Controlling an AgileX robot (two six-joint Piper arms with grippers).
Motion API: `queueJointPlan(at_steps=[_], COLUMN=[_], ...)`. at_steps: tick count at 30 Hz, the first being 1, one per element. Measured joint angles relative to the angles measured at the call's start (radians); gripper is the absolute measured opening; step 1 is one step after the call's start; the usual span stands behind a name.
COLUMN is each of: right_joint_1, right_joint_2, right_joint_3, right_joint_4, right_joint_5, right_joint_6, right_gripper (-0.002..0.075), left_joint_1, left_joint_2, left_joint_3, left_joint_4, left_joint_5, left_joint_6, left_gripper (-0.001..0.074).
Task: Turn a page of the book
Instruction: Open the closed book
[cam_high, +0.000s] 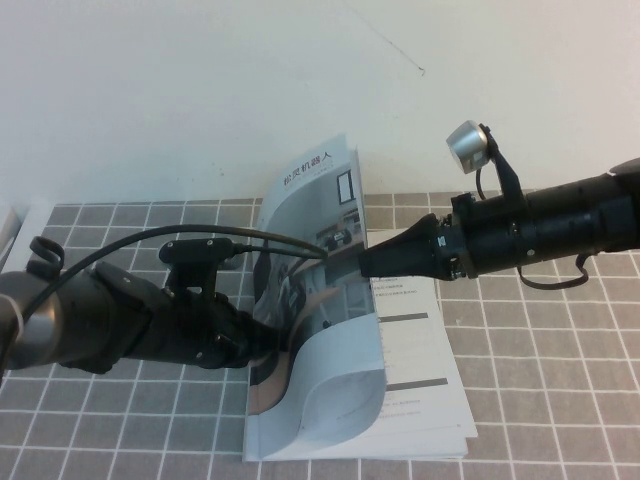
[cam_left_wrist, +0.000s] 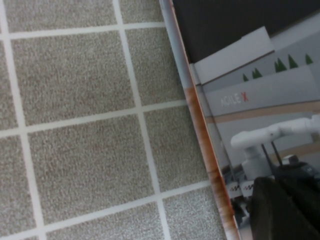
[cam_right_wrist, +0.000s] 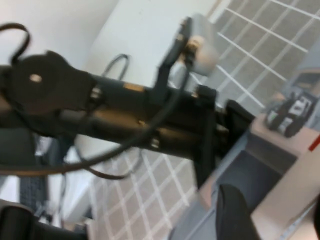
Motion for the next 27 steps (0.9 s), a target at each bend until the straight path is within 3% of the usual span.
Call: queueJointPlan(at_steps=[12, 27], right_joint_1=[0.031, 0.031], right_joint_2=[0.000, 0.000], right_joint_3=[-0.001, -0.051], right_joint_4=[0.030, 0.062], right_joint_5=[0.034, 0.041], right_joint_6=[0.007, 0.009], right_gripper=[0.0335, 0.0336], left_joint_1=[0.000, -0.006], left_joint_2=[-0.013, -0.342], left_joint_3=[0.000, 0.000], left_joint_4=[-0.056, -0.059], left_joint_5=[0.025, 0.078], left_joint_6=[0.066, 0.108], left_gripper=[-0.0004, -0.0004])
